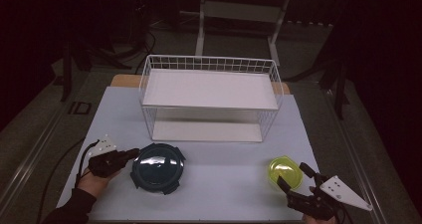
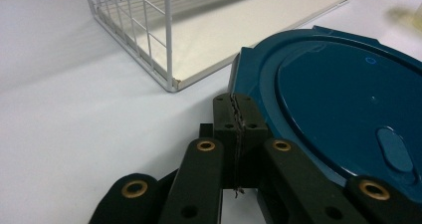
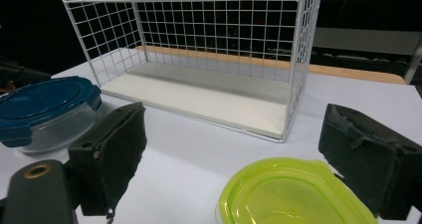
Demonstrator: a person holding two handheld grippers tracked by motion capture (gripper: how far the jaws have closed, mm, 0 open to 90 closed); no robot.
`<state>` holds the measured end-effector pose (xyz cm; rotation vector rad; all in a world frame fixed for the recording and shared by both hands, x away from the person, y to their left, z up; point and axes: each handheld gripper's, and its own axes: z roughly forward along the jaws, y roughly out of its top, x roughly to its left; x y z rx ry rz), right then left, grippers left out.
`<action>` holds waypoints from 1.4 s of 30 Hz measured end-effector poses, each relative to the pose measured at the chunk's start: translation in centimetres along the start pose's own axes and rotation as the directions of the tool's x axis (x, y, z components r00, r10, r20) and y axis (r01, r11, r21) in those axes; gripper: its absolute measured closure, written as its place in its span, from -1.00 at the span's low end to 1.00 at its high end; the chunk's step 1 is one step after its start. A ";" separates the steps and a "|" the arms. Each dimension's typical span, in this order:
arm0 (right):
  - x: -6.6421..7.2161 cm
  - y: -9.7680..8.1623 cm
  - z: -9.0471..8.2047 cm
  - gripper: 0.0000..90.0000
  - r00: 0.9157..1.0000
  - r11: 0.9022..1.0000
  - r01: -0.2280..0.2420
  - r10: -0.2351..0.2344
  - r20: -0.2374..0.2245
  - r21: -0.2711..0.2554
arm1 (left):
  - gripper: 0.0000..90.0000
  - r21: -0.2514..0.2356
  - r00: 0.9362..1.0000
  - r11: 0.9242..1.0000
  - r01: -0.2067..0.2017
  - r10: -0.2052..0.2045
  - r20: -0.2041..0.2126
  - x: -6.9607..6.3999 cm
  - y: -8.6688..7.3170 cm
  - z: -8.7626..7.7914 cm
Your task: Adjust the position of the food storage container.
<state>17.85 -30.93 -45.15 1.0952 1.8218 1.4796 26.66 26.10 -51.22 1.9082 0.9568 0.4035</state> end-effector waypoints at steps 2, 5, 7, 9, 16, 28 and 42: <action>0.0 0.0 0.0 -0.76 1.000 1.000 -0.003 0.003 -0.002 0.001 | 0.97 0.006 1.000 1.000 -0.002 0.002 -0.002 0.1 0.2 0.3; 0.1 0.0 0.1 -0.76 1.000 1.000 0.000 0.000 -0.004 0.004 | 0.97 0.017 1.000 1.000 -0.003 0.003 -0.011 0.5 0.6 0.8; 0.0 0.0 0.0 -0.76 1.000 1.000 0.000 0.000 -0.004 0.002 | 0.97 0.027 1.000 1.000 -0.004 0.004 -0.014 0.7 0.8 1.2; 0.0 0.0 0.0 -0.76 1.000 1.000 -0.001 0.001 -0.002 0.000 | 0.97 0.029 1.000 1.000 -0.003 0.003 -0.017 0.8 1.0 1.5; -0.1 0.0 0.0 -0.76 1.000 1.000 -0.006 0.006 -0.003 -0.001 | 0.97 0.013 1.000 1.000 0.006 -0.005 -0.029 0.7 0.3 -0.1; 0.1 0.0 0.0 -0.76 1.000 1.000 -0.002 0.002 -0.002 0.000 | 0.97 0.076 0.999 0.996 0.038 -0.038 0.006 -1.7 -2.9 -4.8; 0.1 0.0 0.0 -0.76 1.000 1.000 -0.003 0.003 -0.004 0.001 | 0.97 0.118 0.999 0.993 0.005 -0.010 0.038 -3.5 -4.0 -4.0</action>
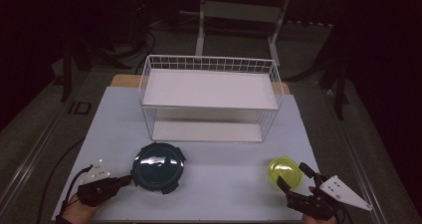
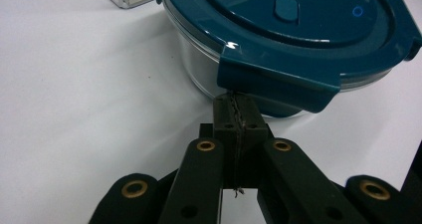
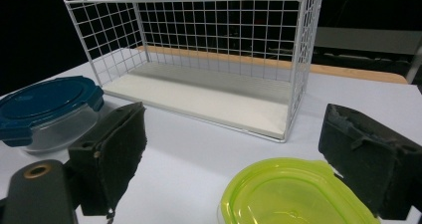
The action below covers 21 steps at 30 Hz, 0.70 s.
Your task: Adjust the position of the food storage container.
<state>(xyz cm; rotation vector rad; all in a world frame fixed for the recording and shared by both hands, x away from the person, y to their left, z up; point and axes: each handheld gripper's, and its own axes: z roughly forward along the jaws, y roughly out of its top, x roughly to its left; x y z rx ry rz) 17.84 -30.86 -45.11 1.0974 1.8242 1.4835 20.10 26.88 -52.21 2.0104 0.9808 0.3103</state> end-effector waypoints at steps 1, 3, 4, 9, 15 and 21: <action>0.0 0.0 0.0 -0.76 1.000 1.000 0.001 -0.001 0.000 -0.001 | 0.97 -0.006 1.000 1.000 0.003 -0.003 -0.003 0.0 0.0 -0.2; 0.0 0.0 -0.1 -0.76 1.000 1.000 0.001 -0.001 0.001 -0.002 | 0.97 -0.020 1.000 1.000 0.018 -0.018 -0.001 0.1 0.0 -0.6; 0.0 0.0 -0.1 -0.76 1.000 1.000 0.001 -0.001 0.001 -0.003 | 0.97 -0.021 1.000 1.000 0.013 -0.013 -0.004 0.1 0.0 -0.7; 0.0 0.0 0.0 -0.76 1.000 1.000 0.002 -0.002 -0.001 0.000 | 0.97 -0.028 1.000 1.000 0.008 -0.008 0.000 -0.2 0.3 -0.6; 0.0 0.0 0.1 -0.76 1.000 1.000 -0.001 0.001 -0.003 0.003 | 0.97 -0.021 1.000 1.000 0.019 -0.019 -0.018 0.3 0.9 -0.3; 0.1 0.0 0.1 -0.76 1.000 1.000 0.003 -0.003 -0.003 0.003 | 0.97 -0.028 0.999 0.999 0.021 -0.021 -0.026 0.9 2.0 0.4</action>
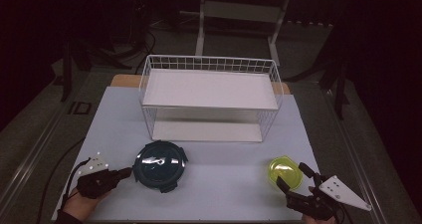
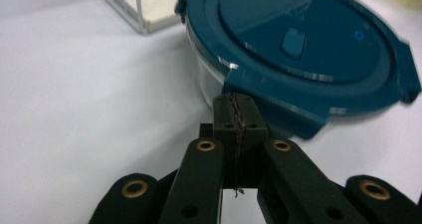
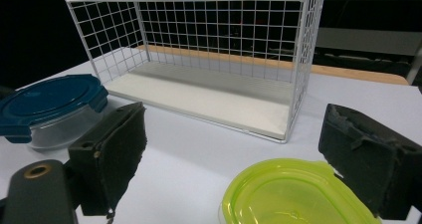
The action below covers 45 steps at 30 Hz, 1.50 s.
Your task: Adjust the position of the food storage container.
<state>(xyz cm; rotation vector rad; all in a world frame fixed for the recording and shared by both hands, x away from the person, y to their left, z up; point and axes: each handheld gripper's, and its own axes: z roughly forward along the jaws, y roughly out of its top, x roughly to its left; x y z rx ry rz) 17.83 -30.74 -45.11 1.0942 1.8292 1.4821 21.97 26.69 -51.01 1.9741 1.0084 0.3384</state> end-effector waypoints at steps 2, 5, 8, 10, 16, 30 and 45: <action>0.0 0.0 0.0 -0.75 1.000 1.000 0.000 0.000 0.001 0.001 | 0.97 0.005 1.000 1.000 0.003 -0.003 -0.001 0.3 0.4 0.3; -0.1 0.0 0.0 -0.75 1.000 1.000 0.000 0.000 -0.001 0.000 | 0.97 0.008 1.000 1.000 0.005 -0.005 -0.002 0.6 0.8 0.8; -0.1 0.0 0.1 -0.75 1.000 1.000 0.001 -0.001 -0.002 0.001 | 0.97 0.014 1.000 1.000 -0.003 0.003 -0.005 0.8 1.2 1.3; 0.0 0.0 0.0 -0.75 1.000 1.000 0.000 0.000 -0.003 0.000 | 0.97 0.016 1.000 1.000 -0.003 0.003 -0.007 0.9 1.5 1.5; 0.0 0.0 0.1 -0.75 1.000 1.000 0.001 -0.001 -0.002 0.001 | 0.97 0.018 1.000 1.000 0.001 -0.001 -0.005 1.1 1.9 2.1; 0.0 0.0 0.1 -0.75 1.000 1.000 0.004 -0.004 -0.004 0.001 | 0.97 0.025 1.000 1.000 0.005 -0.005 0.008 0.6 2.0 2.3; 0.0 0.0 0.1 -0.75 1.000 1.000 0.000 0.000 -0.009 0.001 | 0.97 0.027 0.998 1.000 -0.010 0.008 0.065 -1.4 4.1 5.6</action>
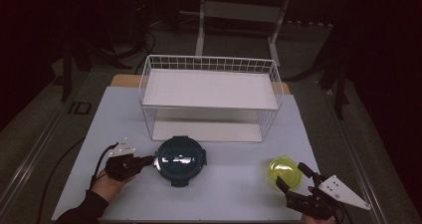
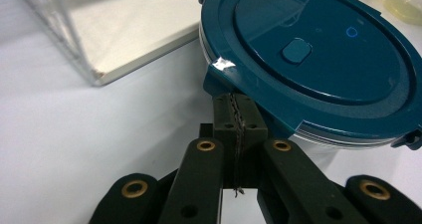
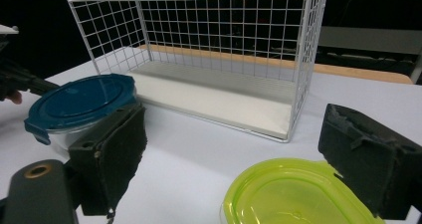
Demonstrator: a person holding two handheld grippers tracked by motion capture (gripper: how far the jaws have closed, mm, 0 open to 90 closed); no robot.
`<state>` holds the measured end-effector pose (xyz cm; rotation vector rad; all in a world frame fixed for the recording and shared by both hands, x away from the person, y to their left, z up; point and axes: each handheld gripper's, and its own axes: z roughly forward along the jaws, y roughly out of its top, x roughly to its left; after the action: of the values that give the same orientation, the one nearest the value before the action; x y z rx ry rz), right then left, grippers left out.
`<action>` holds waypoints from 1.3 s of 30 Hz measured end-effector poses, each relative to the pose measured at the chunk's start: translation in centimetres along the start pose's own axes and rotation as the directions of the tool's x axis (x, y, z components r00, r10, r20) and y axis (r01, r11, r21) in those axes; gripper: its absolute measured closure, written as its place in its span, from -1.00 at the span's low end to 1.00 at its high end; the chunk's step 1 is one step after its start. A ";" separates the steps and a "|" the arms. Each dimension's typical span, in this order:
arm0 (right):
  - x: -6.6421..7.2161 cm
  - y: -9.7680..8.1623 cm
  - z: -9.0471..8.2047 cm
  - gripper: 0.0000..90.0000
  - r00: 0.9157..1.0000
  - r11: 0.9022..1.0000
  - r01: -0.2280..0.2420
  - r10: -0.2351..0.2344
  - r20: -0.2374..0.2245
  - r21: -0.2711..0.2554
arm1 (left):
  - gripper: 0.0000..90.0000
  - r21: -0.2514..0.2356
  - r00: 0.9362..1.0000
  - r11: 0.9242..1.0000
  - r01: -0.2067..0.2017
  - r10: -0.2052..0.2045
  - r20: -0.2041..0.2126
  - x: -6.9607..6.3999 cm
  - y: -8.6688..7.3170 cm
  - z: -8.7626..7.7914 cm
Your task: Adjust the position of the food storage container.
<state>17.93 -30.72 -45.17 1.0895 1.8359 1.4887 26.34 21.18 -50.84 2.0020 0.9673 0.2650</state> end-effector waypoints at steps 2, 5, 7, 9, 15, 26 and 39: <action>0.0 0.0 0.0 -0.75 1.000 1.000 0.000 0.000 -0.001 -0.001 | 0.97 0.003 1.000 1.000 -0.002 0.002 0.012 -0.3 0.2 0.3; 0.0 0.0 0.0 -0.75 1.000 1.000 -0.001 0.001 0.000 -0.001 | 0.97 0.005 1.000 1.000 -0.008 0.008 0.020 -0.7 0.5 0.7; 0.0 0.0 0.0 -0.75 1.000 1.000 -0.003 0.003 -0.001 0.002 | 0.97 0.008 1.000 1.000 -0.009 0.009 0.026 -0.9 0.6 1.0; 0.0 0.0 0.0 -0.75 1.000 1.000 0.000 0.000 -0.003 0.002 | 0.97 0.007 0.999 1.000 -0.015 0.015 0.030 -1.1 0.8 1.3; 0.1 0.0 0.1 -0.75 1.000 1.000 0.000 0.000 -0.003 0.005 | 0.97 0.006 0.999 1.000 -0.020 0.020 0.042 -1.6 1.4 2.2; 0.0 -0.1 0.2 -0.75 1.000 1.000 -0.006 0.006 -0.009 0.009 | 0.97 0.006 0.999 1.000 -0.023 0.023 0.049 -1.6 1.7 2.7; 0.4 0.1 0.4 -0.76 1.000 1.000 0.029 -0.029 -0.006 0.012 | -0.41 -0.113 0.987 0.993 0.037 -0.018 0.159 -2.0 2.2 -1.0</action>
<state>18.04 -30.20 -45.12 1.0606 1.8595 1.4677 25.63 19.63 -48.21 1.8719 0.8592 0.1416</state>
